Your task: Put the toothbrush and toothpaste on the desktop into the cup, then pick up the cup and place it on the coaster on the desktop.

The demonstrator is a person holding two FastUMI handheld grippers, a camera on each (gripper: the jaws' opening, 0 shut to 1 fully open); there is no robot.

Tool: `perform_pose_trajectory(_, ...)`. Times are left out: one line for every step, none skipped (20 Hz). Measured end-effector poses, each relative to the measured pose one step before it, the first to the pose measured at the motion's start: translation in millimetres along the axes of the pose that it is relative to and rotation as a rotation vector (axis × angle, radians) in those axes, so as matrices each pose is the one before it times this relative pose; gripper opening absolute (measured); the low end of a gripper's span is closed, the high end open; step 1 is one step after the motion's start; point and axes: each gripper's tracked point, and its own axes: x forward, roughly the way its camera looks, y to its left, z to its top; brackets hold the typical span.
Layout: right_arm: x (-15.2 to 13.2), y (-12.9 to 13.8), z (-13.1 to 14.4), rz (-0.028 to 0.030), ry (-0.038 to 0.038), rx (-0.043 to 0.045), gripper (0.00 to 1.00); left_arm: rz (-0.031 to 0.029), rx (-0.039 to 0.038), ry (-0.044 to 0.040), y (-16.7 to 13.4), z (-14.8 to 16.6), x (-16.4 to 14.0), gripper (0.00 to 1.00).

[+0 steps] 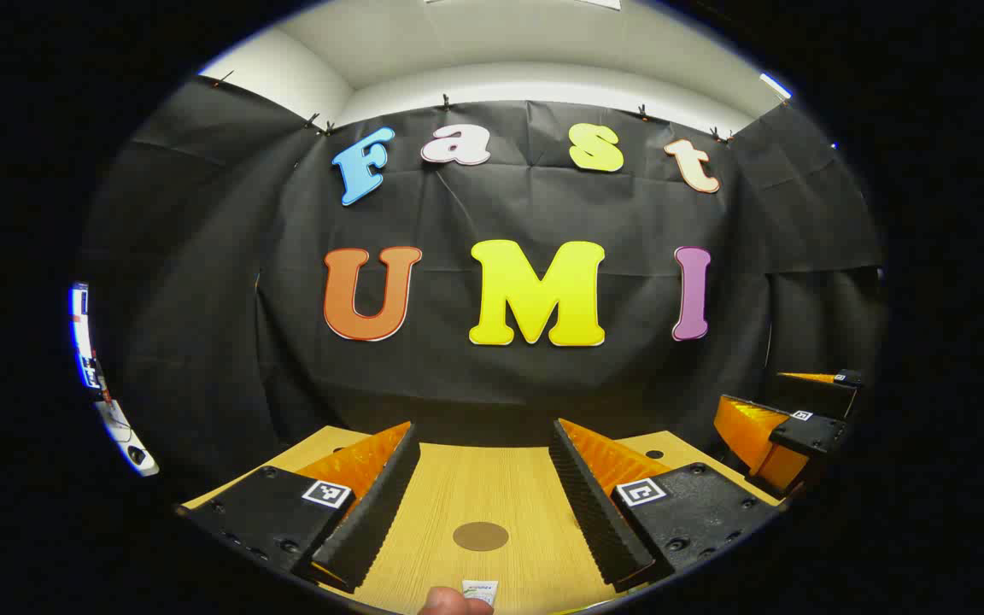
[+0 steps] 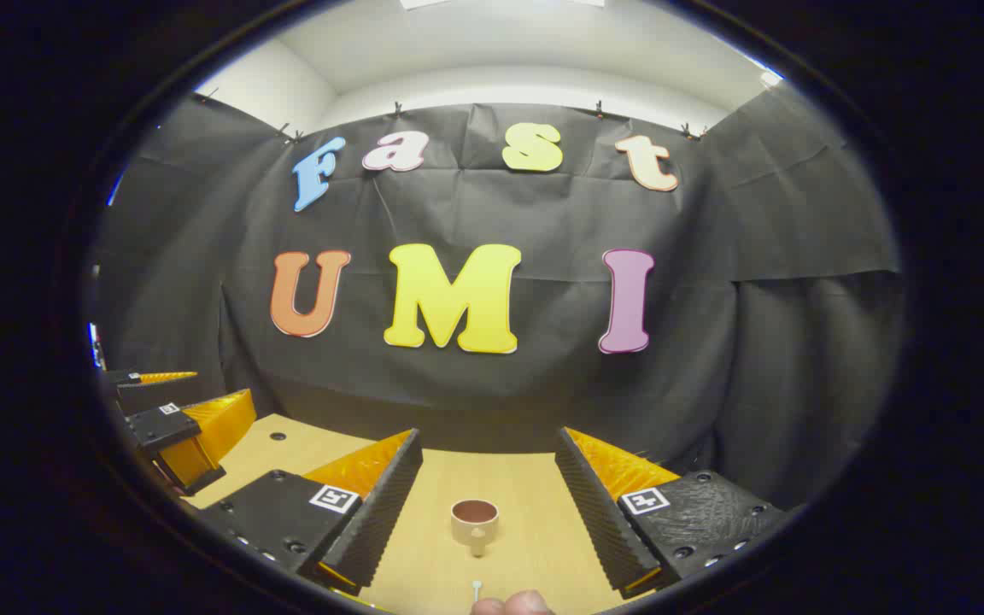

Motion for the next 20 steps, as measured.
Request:
perform_pose_trajectory(-0.7,-0.93,2.65,-0.004,-0.00827,-0.00646,0.98,-0.00084,0.00163,-0.00044,1.23,0.4,0.42,1.0)
perform_pose_trajectory(0.14,0.02,0.03,-0.00112,-0.00418,0.00019,0.98,-0.00182,0.00064,-0.00409,-0.26,1.81,0.33,0.96)
perform_pose_trajectory(0.14,0.52,0.31,-0.00042,0.0007,0.00593,0.98,-0.00114,0.00308,-0.00311,-0.09,1.52,-1.25,0.97)
perform_pose_trajectory(-0.84,-0.72,-1.47,-0.00279,0.00196,0.00631,0.93,-0.0005,0.00428,-0.00328,-0.44,1.32,1.15,0.97)
perform_pose_trajectory(-0.59,-0.32,0.0,-0.00153,0.00369,0.00646,0.95,-0.00125,0.00138,-0.00359,0.43,0.97,0.12,0.97)
perform_pose_trajectory(-0.35,-1.37,-0.76,-0.00294,0.00258,0.00497,0.95,-0.00176,0.00027,-0.00391,-0.18,1.03,-0.94,0.97)
perform_pose_trajectory(-0.15,-1.13,0.15,-0.00175,0.00032,0.00364,0.98,-0.00184,-0.00014,-0.00297,-0.41,0.65,-0.8,0.97)
perform_pose_trajectory(-0.75,0.43,0.15,0.00189,0.00027,0.0045,0.98,0.00018,-0.00052,0.00011,-0.34,-0.34,-1.05,0.97)
perform_pose_trajectory(-0.17,-0.53,0.25,-0.0009,0.00257,0.00077,0.98,-0.00071,-0.00214,0.0049,0.01,-1.85,1.09,0.96)
perform_pose_trajectory(-0.21,-0.93,-0.97,0.00053,0.00179,0.00107,0.98,0.00056,-0.00135,0.00447,0.1,-0.9,-0.55,0.96)
perform_pose_trajectory(-0.6,0.13,0.75,-0.00053,0.00162,0.00164,0.98,0.00187,-0.0012,-0.00009,0.42,0.56,-1.13,0.96)
perform_pose_trajectory(-0.67,-1.03,-1.22,0.00076,0.00067,0.00217,0.98,0.00102,0.00025,-0.00138,0.34,1.26,-0.7,0.96)
perform_pose_trajectory(-0.43,0.45,-0.22,0.00052,0.00251,0.00073,0.98,0.00109,0.00117,-0.00194,-0.48,0.19,-0.04,0.96)
perform_pose_trajectory(0.35,0.98,-1.07,0.00193,0.00163,0.00007,0.95,0.00164,0.00158,-0.0013,0.5,0.14,-0.79,1.0)
perform_pose_trajectory(-0.43,-0.01,-0.04,0.00019,0.00172,-0.00187,0.95,0.001,0.00053,-0.00162,-0.05,0.37,-1.05,1.0)
perform_pose_trajectory(-0.9,0.07,-0.9,0.00171,0.00107,-0.00033,0.95,0.0006,0.00236,-0.00029,-0.18,-0.41,-0.58,0.96)
perform_pose_trajectory(-0.87,0.16,0.06,-0.00092,0.00123,-0.00013,0.95,0.00214,0.00232,0.00084,0.32,-0.53,-1.7,0.96)
perform_pose_trajectory(-0.34,-0.28,-1.46,0.00076,0.00215,0.00121,0.95,-0.00014,0.00123,0.00053,-0.71,-0.52,-1.26,0.96)
perform_pose_trajectory(-0.56,-0.08,0.05,-0.00094,0.00264,0.00068,0.95,-0.00009,0.00043,0.00236,-0.14,-0.74,-0.33,0.97)
perform_pose_trajectory(0.2,0.53,-1.03,0.00004,0.00084,0.00055,0.98,0.00091,0.00008,-0.00016,0.16,0.03,-1.46,0.96)
